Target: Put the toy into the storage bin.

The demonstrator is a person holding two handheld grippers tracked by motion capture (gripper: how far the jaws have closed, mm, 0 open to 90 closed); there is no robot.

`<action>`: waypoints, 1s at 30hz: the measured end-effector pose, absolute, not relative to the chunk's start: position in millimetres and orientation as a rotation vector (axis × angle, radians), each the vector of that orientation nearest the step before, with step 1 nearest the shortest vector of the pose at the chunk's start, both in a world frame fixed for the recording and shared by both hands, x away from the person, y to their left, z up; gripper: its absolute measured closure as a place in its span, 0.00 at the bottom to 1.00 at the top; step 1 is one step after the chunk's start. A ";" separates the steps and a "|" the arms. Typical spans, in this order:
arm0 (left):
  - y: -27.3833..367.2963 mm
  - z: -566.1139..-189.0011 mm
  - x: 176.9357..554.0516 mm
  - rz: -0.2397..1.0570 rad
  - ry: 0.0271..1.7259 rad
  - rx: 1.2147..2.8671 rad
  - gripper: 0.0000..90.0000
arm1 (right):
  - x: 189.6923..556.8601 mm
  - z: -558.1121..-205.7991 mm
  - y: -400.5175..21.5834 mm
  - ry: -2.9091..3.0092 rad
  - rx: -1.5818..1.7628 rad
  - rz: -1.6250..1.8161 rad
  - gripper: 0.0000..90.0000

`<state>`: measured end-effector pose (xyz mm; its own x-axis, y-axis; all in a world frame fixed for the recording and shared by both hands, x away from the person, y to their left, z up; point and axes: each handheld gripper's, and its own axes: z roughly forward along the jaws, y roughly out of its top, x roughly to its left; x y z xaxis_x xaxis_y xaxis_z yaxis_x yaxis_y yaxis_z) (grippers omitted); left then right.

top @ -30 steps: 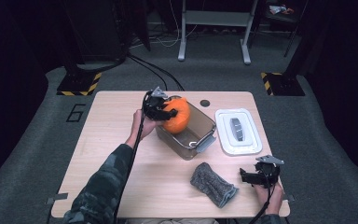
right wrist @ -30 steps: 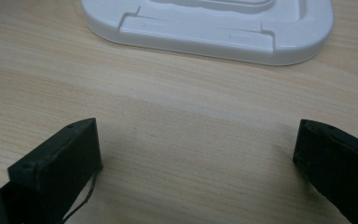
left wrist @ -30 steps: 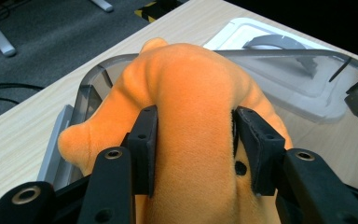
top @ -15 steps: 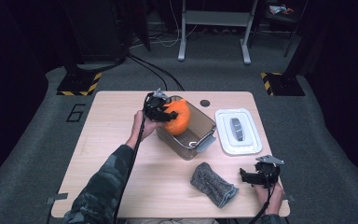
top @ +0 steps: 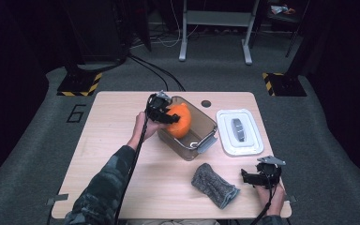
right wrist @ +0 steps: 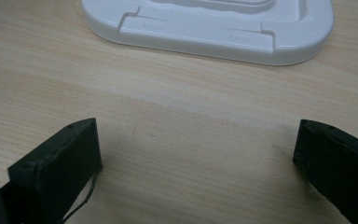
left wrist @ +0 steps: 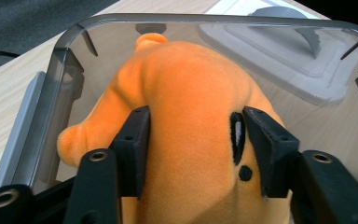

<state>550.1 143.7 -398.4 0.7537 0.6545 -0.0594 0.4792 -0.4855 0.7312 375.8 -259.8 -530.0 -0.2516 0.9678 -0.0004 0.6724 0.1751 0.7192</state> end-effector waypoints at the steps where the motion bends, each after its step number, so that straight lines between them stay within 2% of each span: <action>1: 143.7 -398.4 550.1 0.291 0.846 2.178 0.47 | 375.8 -530.0 -259.8 1.994 1.542 0.846 0.00; 15: 139.4 -406.8 556.0 0.244 0.884 2.242 0.30 | 375.8 -529.9 -259.9 1.995 1.542 0.845 0.00; 18: 140.1 -405.1 555.2 0.265 0.896 2.223 0.30 | 375.8 -530.0 -259.9 1.994 1.542 0.846 0.00; 30: 161.4 -388.4 547.5 0.290 0.923 2.131 0.18 | 375.8 -530.0 -259.9 1.994 1.542 0.846 0.00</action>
<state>547.5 161.4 -388.4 0.7105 0.6977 -0.0923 0.5197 -0.4318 0.7372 375.8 -259.9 -530.0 -0.2517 0.9678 -0.0005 0.6726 0.1752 0.7190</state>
